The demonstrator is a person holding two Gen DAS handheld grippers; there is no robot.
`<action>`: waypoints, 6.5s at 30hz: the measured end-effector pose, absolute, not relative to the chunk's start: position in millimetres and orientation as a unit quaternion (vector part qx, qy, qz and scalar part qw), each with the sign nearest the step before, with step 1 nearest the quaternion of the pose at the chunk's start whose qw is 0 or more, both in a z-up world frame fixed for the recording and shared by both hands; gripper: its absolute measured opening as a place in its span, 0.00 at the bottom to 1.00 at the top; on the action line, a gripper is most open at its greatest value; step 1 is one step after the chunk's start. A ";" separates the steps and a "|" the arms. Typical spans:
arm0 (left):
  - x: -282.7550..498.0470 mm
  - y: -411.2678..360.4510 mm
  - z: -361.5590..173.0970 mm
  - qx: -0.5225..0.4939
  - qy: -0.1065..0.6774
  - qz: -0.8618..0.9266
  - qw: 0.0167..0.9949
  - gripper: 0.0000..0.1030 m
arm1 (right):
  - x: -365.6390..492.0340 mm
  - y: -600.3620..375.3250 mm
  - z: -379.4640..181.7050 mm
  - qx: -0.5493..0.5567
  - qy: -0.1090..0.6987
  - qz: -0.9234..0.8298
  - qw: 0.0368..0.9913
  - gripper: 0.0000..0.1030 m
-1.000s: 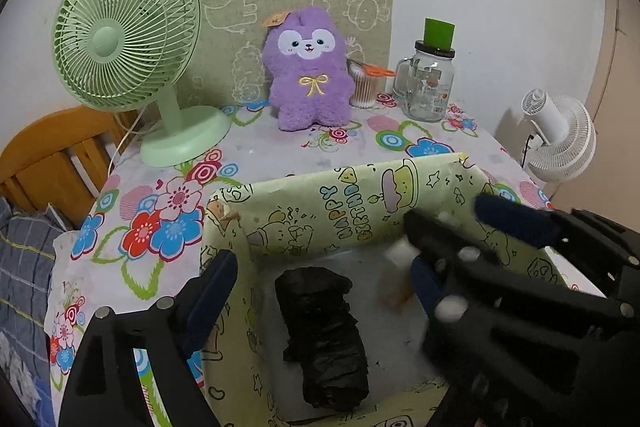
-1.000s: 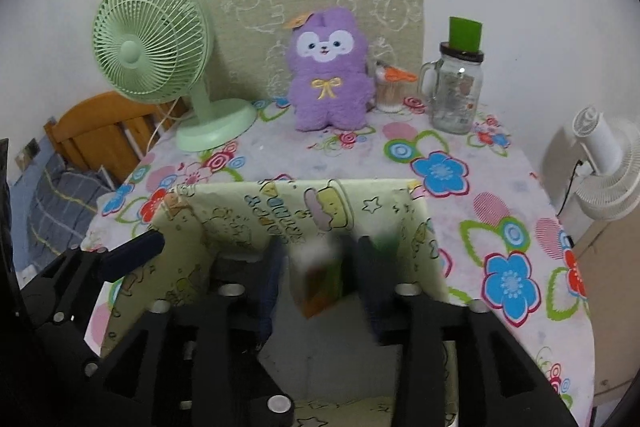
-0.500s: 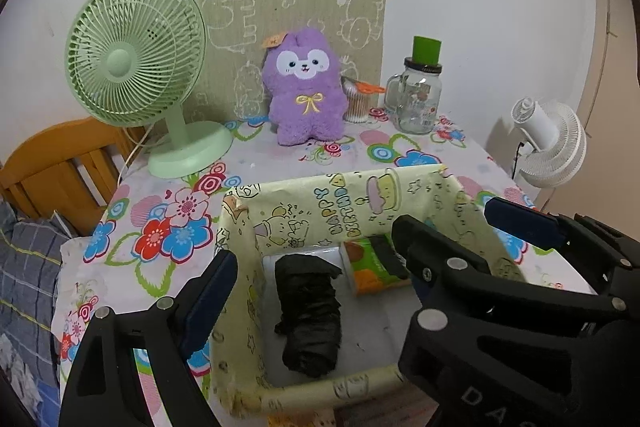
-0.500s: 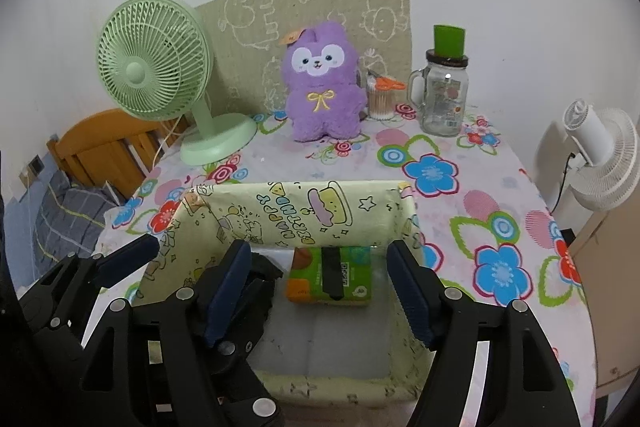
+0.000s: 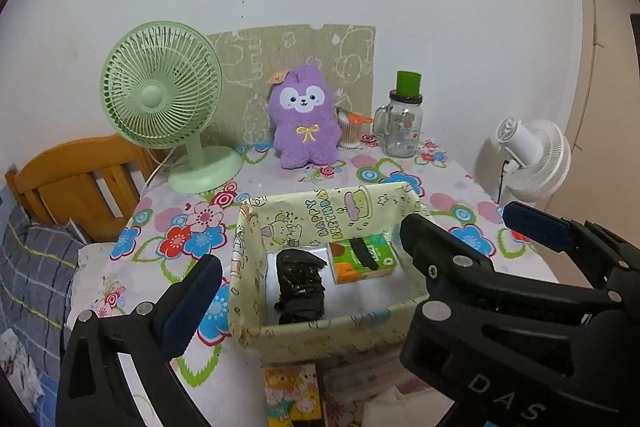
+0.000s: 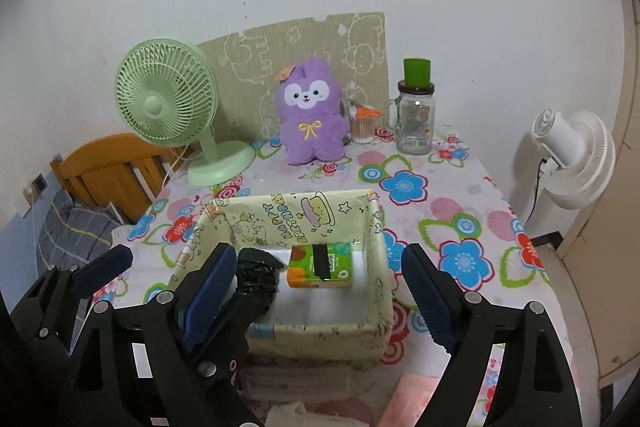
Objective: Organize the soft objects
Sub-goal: 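Withdraw both grippers from the basket back toward the remaining items, then grasp the gray sock with the left gripper while the right gripper grasps the pink packet, then lift the gray sock with the left gripper while the right carries the pink packet toward the basket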
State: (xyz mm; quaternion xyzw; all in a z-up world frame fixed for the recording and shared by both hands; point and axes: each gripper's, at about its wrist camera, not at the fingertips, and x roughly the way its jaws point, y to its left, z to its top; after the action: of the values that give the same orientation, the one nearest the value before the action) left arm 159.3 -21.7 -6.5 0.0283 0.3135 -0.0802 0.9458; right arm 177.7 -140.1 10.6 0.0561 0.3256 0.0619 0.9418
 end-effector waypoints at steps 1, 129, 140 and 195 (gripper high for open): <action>155.1 -21.9 -4.5 0.028 0.311 -0.080 0.947 1.00 | 173.8 -139.6 12.8 0.054 0.323 0.061 0.943 0.87; 109.4 -72.7 -132.6 0.053 0.426 -0.085 0.899 0.49 | 124.3 -189.0 -134.9 0.071 0.443 -0.031 0.893 0.51; 104.7 -71.8 -131.4 0.049 0.416 -0.085 0.904 0.46 | 119.4 -186.7 -129.8 0.072 0.440 -0.023 0.895 0.40; 21.8 -37.6 -18.5 0.020 0.283 -0.077 0.956 0.42 | 31.2 -148.7 4.4 0.047 0.301 0.016 0.952 0.40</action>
State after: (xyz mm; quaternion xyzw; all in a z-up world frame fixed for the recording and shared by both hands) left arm 21.8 -37.6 -18.5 0.0203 0.2834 -0.0768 0.9557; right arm 31.2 -148.7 4.4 0.0473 0.3010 0.0162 0.9523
